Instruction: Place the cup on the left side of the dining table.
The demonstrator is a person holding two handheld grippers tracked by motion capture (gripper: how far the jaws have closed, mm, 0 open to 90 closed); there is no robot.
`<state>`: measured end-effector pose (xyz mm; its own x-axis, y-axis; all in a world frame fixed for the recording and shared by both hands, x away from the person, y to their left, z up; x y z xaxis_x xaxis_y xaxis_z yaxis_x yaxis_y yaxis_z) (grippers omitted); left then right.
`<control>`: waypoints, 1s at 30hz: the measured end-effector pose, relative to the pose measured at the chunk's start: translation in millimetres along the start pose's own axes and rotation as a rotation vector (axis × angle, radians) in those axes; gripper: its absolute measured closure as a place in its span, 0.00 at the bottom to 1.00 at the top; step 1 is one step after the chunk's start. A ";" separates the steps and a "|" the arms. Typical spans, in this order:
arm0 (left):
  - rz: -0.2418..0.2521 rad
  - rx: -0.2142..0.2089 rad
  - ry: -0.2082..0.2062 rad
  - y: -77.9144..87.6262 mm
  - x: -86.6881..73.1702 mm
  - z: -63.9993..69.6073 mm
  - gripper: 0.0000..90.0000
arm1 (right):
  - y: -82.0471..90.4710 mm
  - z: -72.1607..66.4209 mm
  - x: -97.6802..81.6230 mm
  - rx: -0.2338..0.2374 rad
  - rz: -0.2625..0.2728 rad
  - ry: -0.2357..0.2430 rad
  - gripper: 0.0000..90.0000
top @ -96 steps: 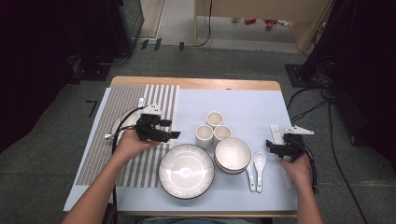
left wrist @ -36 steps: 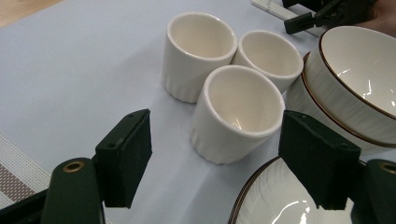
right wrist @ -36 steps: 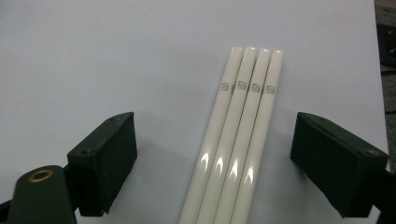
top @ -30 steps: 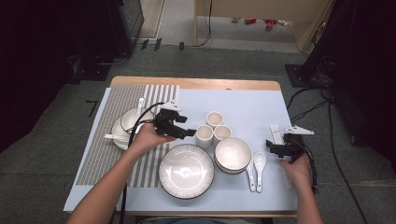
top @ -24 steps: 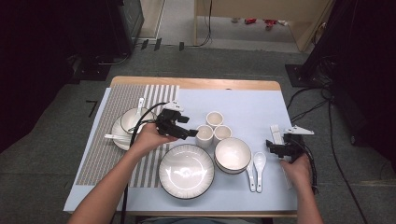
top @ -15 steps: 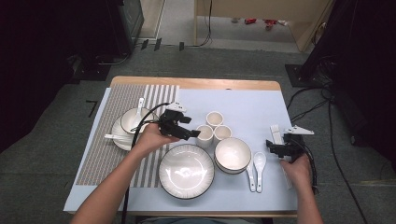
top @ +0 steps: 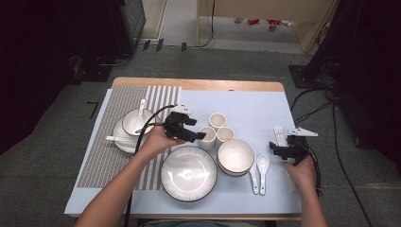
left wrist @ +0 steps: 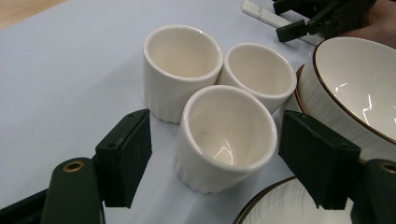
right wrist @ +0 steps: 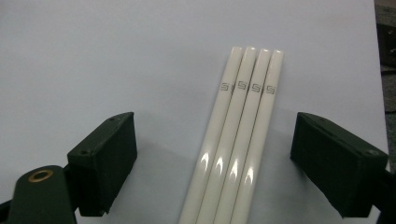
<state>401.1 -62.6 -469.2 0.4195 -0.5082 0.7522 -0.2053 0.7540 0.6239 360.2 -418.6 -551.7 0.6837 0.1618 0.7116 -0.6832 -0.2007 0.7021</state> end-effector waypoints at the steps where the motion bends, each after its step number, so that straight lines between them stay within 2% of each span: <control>1: 0.000 0.000 0.002 -0.8 0.0 0.1 0.28 | 0.0 0.0 0.0 0.000 0.000 0.000 0.16; 6: 0.007 -0.026 0.013 -4.9 -0.3 1.9 0.25 | 0.0 0.0 0.0 0.000 0.000 0.000 0.16; 16: -0.002 -0.034 0.013 -11.5 -3.5 3.3 0.22 | 0.0 -0.1 0.0 0.000 0.000 -0.001 0.16; 24: -0.016 -0.017 -0.001 -17.7 -6.7 3.5 0.22 | 0.0 0.0 0.0 0.000 0.000 0.000 0.16; 30: -0.011 -0.019 0.008 -21.5 -8.3 2.9 0.22 | 0.0 0.0 0.0 0.000 0.000 0.000 0.16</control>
<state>399.4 -75.8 -488.2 0.4290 -0.5128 0.7436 -0.1840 0.7564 0.6277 360.2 -418.6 -551.8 0.6838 0.1618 0.7115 -0.6831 -0.2010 0.7022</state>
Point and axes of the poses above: each handheld gripper's, and its own axes: y roughly backward along the jaws, x roughly out of its top, z roughly to its right, the point moved 7 cm from there along -y, roughly forward along the jaws, and after that the axes turned 1 degree about -z, right-handed, at the moved point
